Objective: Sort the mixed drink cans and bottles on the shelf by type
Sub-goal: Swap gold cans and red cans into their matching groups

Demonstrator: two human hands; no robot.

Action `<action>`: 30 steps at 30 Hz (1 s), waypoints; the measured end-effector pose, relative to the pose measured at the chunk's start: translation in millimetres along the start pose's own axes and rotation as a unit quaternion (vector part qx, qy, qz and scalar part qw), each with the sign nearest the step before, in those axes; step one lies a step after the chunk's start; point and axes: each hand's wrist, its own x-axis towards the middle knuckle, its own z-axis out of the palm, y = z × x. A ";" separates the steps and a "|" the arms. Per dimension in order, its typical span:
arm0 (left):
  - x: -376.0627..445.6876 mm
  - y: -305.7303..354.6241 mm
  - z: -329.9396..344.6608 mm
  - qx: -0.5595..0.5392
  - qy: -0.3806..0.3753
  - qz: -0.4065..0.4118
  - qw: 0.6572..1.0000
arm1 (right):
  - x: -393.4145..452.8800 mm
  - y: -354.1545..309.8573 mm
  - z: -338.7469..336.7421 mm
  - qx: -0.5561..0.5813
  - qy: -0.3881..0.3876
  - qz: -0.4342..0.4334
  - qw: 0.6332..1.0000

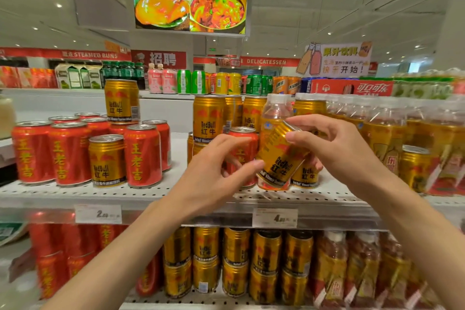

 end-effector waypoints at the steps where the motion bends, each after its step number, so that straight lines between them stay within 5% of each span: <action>1: 2.0 -2.3 -1.7 0.025 0.013 0.003 1.000 | 0.8 1.0 -2.1 -0.008 0.000 0.002 1.000; 9: 29.6 -5.6 9.2 0.256 0.024 0.014 0.966 | 2.6 9.6 -0.2 -0.036 -0.017 0.001 0.999; 30: 23.2 5.2 -11.2 0.153 -0.037 -0.011 0.988 | 3.0 12.7 -7.9 -0.060 -0.041 -0.020 0.997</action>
